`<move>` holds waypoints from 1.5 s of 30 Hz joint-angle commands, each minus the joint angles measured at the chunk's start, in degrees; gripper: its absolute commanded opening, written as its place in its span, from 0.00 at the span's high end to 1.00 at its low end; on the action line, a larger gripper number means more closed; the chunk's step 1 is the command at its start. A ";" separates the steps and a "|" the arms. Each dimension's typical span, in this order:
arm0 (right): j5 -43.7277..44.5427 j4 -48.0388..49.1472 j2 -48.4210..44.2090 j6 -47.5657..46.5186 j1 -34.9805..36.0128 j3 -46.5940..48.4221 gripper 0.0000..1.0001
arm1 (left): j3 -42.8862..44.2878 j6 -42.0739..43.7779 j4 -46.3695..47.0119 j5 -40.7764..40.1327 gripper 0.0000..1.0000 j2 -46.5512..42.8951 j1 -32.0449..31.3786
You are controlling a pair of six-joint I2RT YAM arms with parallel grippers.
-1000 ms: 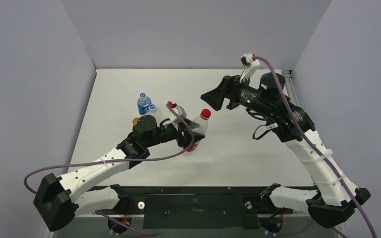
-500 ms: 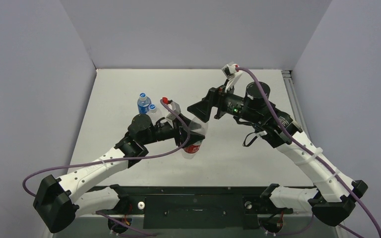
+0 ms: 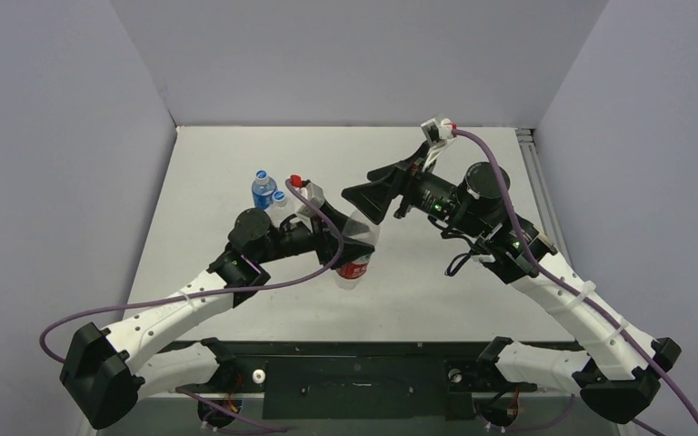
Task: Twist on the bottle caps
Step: Screw the bottle cap onto the plastic bottle.
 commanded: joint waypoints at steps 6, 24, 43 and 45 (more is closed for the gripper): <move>2.26 3.08 -0.10 -0.82 1.52 1.10 0.13 | 0.96 -1.99 5.35 1.81 1.00 -0.31 0.66; 4.53 1.19 0.26 -2.45 4.84 2.46 0.13 | 1.55 -4.45 5.90 3.26 1.00 1.11 1.81; 5.39 0.15 -0.19 -3.00 6.27 2.10 0.13 | 0.28 -8.10 8.27 4.04 1.00 2.75 4.85; 5.51 0.00 -0.29 -2.95 6.35 1.89 0.13 | 0.18 -8.34 8.35 4.30 1.00 3.00 5.22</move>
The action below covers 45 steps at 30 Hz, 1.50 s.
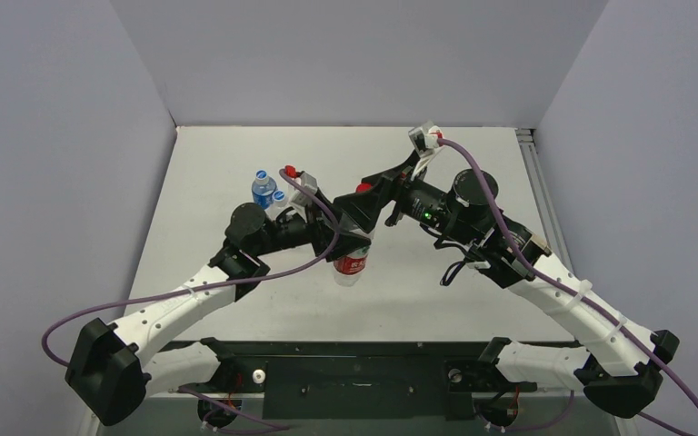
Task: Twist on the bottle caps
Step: Screw the bottle cap onto the plastic bottle.
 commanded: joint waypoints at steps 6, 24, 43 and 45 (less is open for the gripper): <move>0.62 1.20 -2.02 -0.28 1.20 0.60 0.13 | 0.19 -1.71 2.55 -0.06 1.00 1.20 2.26; 7.48 -5.92 -8.01 -2.32 0.94 -0.05 0.13 | 1.40 -0.74 1.53 3.81 1.00 -0.18 4.11; -4.03 -6.52 -1.31 -3.53 -4.42 3.91 0.32 | 1.26 -5.20 5.78 12.20 1.00 0.11 4.11; -4.33 -6.55 -1.40 -3.36 -4.57 3.61 0.36 | 1.24 -5.27 6.16 12.35 1.00 0.28 4.11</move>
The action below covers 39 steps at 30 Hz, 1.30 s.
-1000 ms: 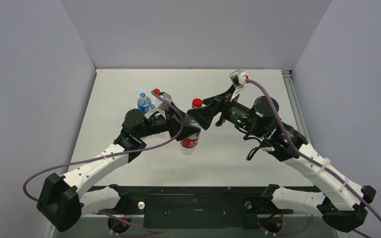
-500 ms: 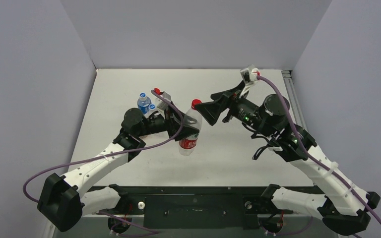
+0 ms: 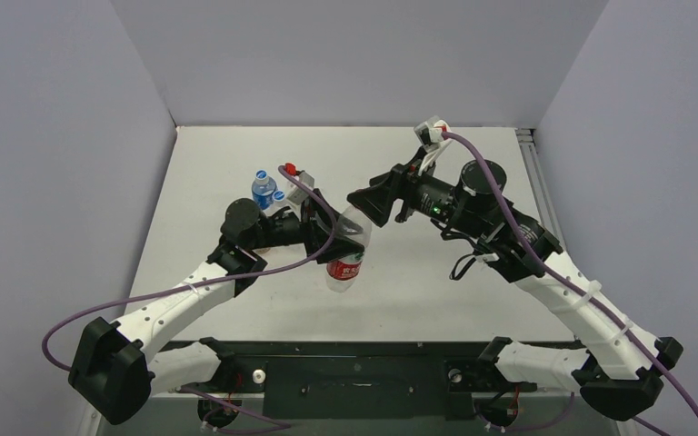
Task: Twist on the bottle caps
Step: Screw the bottle cap onto the plastic bottle.
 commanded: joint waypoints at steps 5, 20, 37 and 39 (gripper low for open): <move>-1.77 0.55 -1.45 -0.59 -0.82 0.15 0.43 | 1.37 -1.10 4.80 1.81 1.00 -0.62 0.36; -2.57 -0.03 -0.09 -0.20 -1.09 0.89 0.52 | 1.51 -1.19 4.81 1.87 1.00 -0.55 0.35; -2.04 -0.60 0.26 -0.02 -1.13 0.83 0.63 | 2.34 -1.15 4.44 1.51 1.00 0.38 0.35; -1.53 -1.01 0.31 -0.02 -1.12 0.85 0.66 | 2.61 -0.95 3.82 1.25 1.00 0.48 0.35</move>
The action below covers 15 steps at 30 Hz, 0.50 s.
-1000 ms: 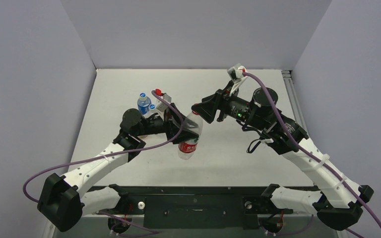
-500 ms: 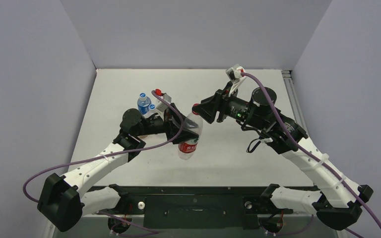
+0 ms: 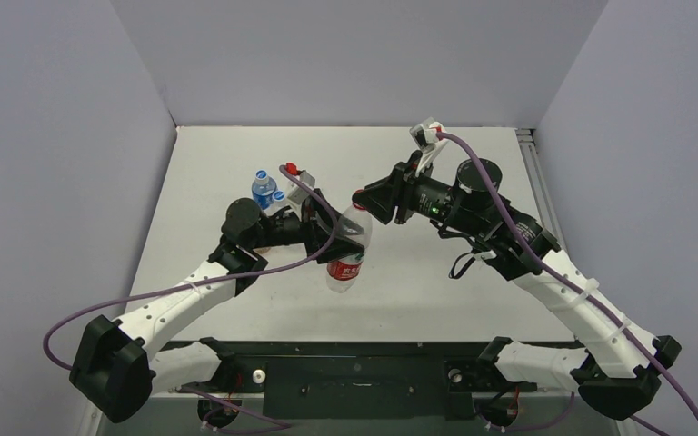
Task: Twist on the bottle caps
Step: Screw the bottle cap onto the plastic bottle.
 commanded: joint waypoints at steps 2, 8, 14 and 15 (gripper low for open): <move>1.20 -0.22 0.34 -0.07 -0.29 0.99 0.70 | 2.98 0.47 1.45 -0.46 1.00 0.12 0.35; 5.77 -2.55 0.39 1.53 0.04 1.42 0.86 | 4.51 7.45 -7.44 -11.94 1.00 -1.26 0.20; 14.03 -6.68 1.15 5.77 1.45 2.41 0.92 | 4.83 13.33 -11.61 -31.64 1.00 -3.73 -1.84; 16.21 -7.74 1.36 7.30 1.59 2.78 0.92 | 4.88 14.99 -12.18 -34.25 1.00 -4.25 -3.10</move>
